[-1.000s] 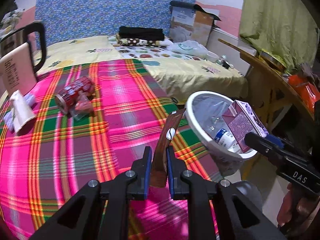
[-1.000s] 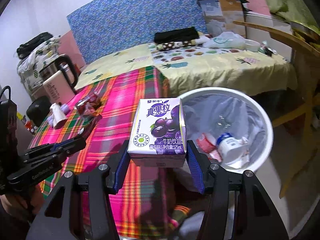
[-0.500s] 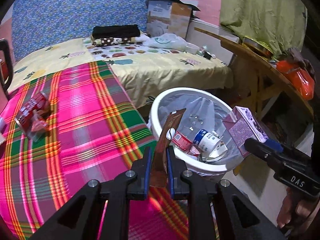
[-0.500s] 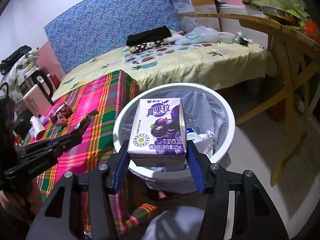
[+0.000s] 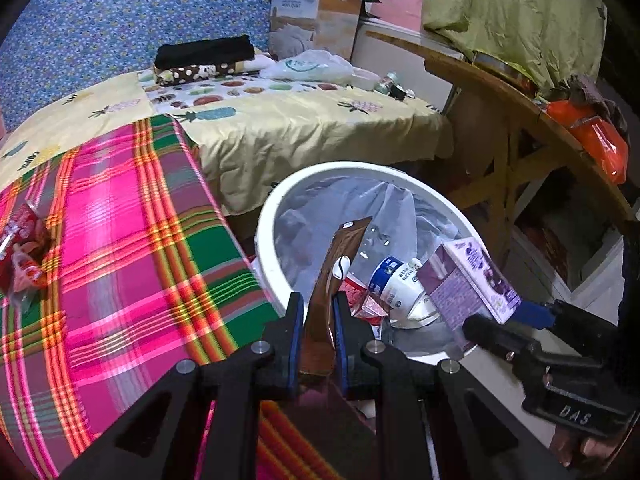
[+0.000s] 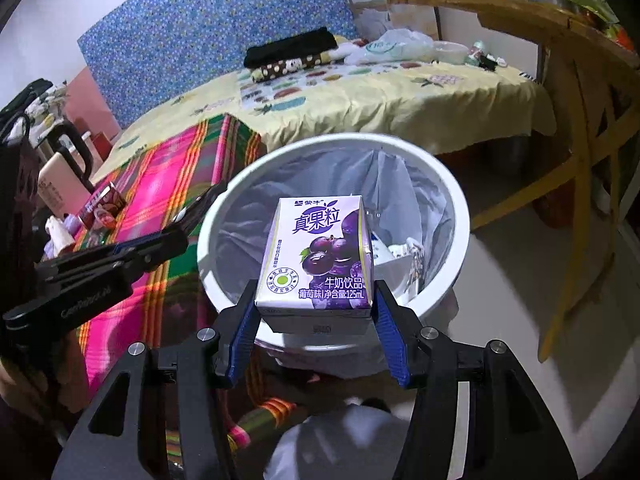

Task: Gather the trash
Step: 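Carry the wrapper and grape milk box over the bin and open both tools, then withdraw both open tools from above the bin back over the table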

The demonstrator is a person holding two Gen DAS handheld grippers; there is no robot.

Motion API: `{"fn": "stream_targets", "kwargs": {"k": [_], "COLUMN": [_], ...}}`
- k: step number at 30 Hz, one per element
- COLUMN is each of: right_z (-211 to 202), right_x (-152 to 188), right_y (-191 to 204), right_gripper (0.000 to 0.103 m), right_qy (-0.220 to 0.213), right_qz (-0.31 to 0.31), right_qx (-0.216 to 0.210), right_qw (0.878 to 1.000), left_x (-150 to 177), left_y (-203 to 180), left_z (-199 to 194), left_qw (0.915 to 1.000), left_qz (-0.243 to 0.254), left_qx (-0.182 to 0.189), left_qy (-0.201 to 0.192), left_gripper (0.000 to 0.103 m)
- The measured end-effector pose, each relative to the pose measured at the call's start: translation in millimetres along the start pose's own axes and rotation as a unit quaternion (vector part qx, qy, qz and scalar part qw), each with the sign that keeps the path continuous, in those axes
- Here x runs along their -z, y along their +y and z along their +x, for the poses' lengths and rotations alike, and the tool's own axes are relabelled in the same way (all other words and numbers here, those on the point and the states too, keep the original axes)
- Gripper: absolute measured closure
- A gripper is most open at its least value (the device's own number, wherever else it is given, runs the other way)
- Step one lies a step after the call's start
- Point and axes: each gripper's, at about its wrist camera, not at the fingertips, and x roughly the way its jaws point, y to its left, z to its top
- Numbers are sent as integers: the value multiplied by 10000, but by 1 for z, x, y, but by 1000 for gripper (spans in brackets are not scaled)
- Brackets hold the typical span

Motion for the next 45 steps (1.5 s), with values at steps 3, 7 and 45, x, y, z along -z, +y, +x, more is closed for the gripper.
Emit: {"fn": "stream_targets", "kwargs": {"k": [3,7,45], "right_z": [5,7,-24], "right_x": [0,2,3], "right_y": [-1,0,59], "right_gripper": [47,46,46], "right_qy": [137,146,-293], "right_qz": [-75,-182,-647], "right_qx": [-6,11,-677], "right_qw": [9999,9997,9952], "left_x": [0,-2,38], "left_y": [-2,-6,48], "left_z": [7,13,-76], "left_qw": [10000,9998,9959], "left_qz": [67,108,-573], "left_qx": [45,130,-402], "left_qy": [31,67,-576], "left_gripper": [87,84,57]}}
